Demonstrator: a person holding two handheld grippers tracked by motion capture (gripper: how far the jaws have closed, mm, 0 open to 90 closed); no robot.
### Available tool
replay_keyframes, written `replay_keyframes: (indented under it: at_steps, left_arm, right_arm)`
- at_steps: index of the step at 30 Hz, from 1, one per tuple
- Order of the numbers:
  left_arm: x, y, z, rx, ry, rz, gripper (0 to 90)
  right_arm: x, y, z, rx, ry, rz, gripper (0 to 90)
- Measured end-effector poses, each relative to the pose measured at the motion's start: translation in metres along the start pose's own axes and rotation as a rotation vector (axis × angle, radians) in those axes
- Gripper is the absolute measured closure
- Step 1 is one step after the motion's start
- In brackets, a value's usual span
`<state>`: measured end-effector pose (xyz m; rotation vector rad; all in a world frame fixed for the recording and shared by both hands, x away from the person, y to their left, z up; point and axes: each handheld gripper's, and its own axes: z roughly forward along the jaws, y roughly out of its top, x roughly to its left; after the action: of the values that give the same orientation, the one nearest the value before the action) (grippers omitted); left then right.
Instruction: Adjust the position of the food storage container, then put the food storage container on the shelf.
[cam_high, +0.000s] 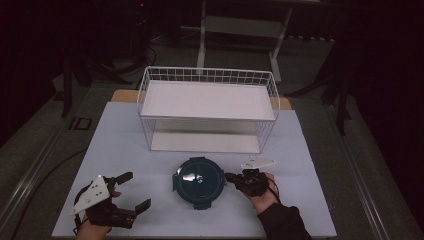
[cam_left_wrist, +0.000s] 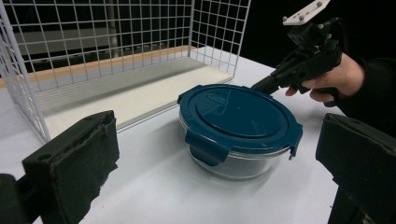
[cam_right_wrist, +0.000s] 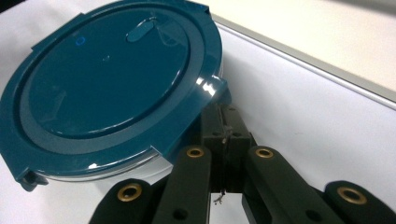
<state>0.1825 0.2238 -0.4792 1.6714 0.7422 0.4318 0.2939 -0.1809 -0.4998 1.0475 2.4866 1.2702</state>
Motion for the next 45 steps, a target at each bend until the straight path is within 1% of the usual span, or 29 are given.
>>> replay_keyframes:
  at_steps: [2, 3, 4, 6, 9, 10, 11, 12, 13, 15, 16, 17, 18, 19, 20, 22, 24, 25, 27, 29, 31, 34, 35, 37, 39, 40, 41, 43, 45]
  left_arm:
    - [0.000, 0.000, 0.001, 0.001, -0.010, -0.004, 0.0]
    - [-0.001, 0.000, 0.001, -0.001, -0.017, -0.006, 0.0]
    - [-0.001, 0.000, 0.001, -0.002, -0.025, -0.009, 0.0]
    - [-0.002, 0.000, 0.002, -0.003, -0.029, -0.009, 0.0]
    - [-0.003, 0.002, 0.004, -0.004, -0.045, -0.008, 0.0]
    - [-0.003, 0.002, 0.004, -0.004, -0.045, -0.008, 0.0]
    - [-0.004, 0.005, 0.005, 0.005, -0.047, 0.014, 0.0]
    - [-0.004, 0.006, 0.005, -0.001, -0.050, 0.021, 0.0]
    - [-0.005, 0.008, 0.006, 0.002, -0.051, 0.023, 0.0]
    - [-0.007, 0.011, 0.007, 0.022, -0.048, 0.026, 0.0]
    - [-0.008, 0.013, 0.008, 0.029, -0.043, 0.031, 0.0]
    - [-0.010, 0.015, 0.008, 0.043, -0.011, 0.037, 0.0]
    - [-0.012, 0.016, 0.009, 0.042, 0.006, 0.038, 0.0]
    - [-0.012, 0.018, 0.009, 0.043, 0.002, 0.023, 0.0]
    - [-0.013, 0.020, 0.009, 0.041, -0.004, 0.012, 0.0]
    - [-0.012, 0.023, 0.010, 0.033, -0.033, -0.010, 0.0]
    - [-0.013, 0.029, 0.012, 0.038, -0.039, -0.006, 0.0]
    - [-0.013, 0.031, 0.013, 0.041, -0.041, -0.001, 0.0]
    - [-0.012, 0.035, 0.016, 0.038, -0.038, 0.003, 0.0]
    - [-0.012, 0.037, 0.017, 0.034, -0.040, 0.000, 0.0]
    - [-0.008, 0.041, 0.025, 0.045, -0.055, -0.013, 0.0]
    - [-0.005, 0.044, 0.035, 0.068, -0.063, -0.027, 0.0]
    - [-0.004, 0.045, 0.040, 0.080, -0.070, -0.042, 0.0]
    - [0.000, 0.046, 0.048, 0.107, -0.094, -0.085, 0.0]
    - [0.003, 0.046, 0.056, 0.136, -0.109, -0.126, 0.0]
    - [0.003, 0.046, 0.056, 0.136, -0.109, -0.126, 0.0]
    - [0.006, 0.045, 0.063, 0.159, -0.111, -0.157, 0.0]
    - [0.009, 0.044, 0.070, 0.181, -0.103, -0.184, 0.0]
    - [0.011, 0.042, 0.075, 0.201, -0.096, -0.194, 0.0]
  right_arm:
    - [-0.001, -0.001, -0.003, -0.015, -0.022, -0.009, 88.2]
    - [-0.002, -0.001, -0.006, -0.027, -0.027, -0.004, 79.9]
    - [-0.002, -0.001, -0.008, -0.036, -0.026, 0.000, 79.0]
    - [-0.003, -0.001, -0.014, -0.054, -0.026, -0.003, 72.5]
    - [0.000, 0.001, -0.024, -0.097, -0.019, -0.022, 57.0]
    - [0.000, 0.001, -0.024, -0.097, -0.019, -0.022, 57.0]
    - [0.001, 0.002, -0.026, -0.111, -0.018, -0.031, 49.5]
    - [0.005, 0.003, -0.031, -0.138, -0.010, -0.047, 40.5]
    - [0.008, 0.003, -0.033, -0.156, -0.010, -0.055, 34.3]
    - [0.012, 0.004, -0.037, -0.177, 0.009, -0.060, 25.4]
    - [0.014, 0.005, -0.038, -0.184, 0.019, -0.073, 21.0]
    - [0.017, 0.006, -0.039, -0.186, 0.022, -0.087, 18.3]
    - [0.019, 0.006, -0.040, -0.193, 0.027, -0.090, 17.4]
    - [0.020, 0.007, -0.041, -0.197, 0.045, -0.088, 15.2]
    - [0.022, 0.008, -0.043, -0.205, 0.047, -0.097, 12.8]
    - [0.022, 0.009, -0.047, -0.237, 0.062, -0.090, 13.7]
    - [0.021, 0.011, -0.051, -0.265, 0.067, -0.091, 14.6]
    - [0.021, 0.012, -0.053, -0.279, 0.068, -0.107, 14.6]
    - [0.021, 0.014, -0.056, -0.287, 0.048, -0.134, 14.7]
    - [0.021, 0.015, -0.057, -0.294, 0.049, -0.145, 15.0]
    - [0.022, 0.016, -0.060, -0.304, 0.037, -0.157, 16.6]
    - [0.024, 0.018, -0.062, -0.311, 0.044, -0.166, 16.6]
    - [0.025, 0.018, -0.063, -0.306, 0.055, -0.162, 16.6]
    - [0.026, 0.019, -0.064, -0.322, 0.063, -0.162, 16.1]
    - [0.027, 0.020, -0.065, -0.328, 0.085, -0.154, 13.4]
    - [0.027, 0.020, -0.065, -0.328, 0.085, -0.154, 13.4]
    - [0.027, 0.021, -0.066, -0.333, 0.082, -0.158, 13.4]
    - [0.029, 0.022, -0.066, -0.328, 0.085, -0.163, 12.7]
    - [0.029, 0.022, -0.066, -0.315, 0.079, -0.144, 10.5]
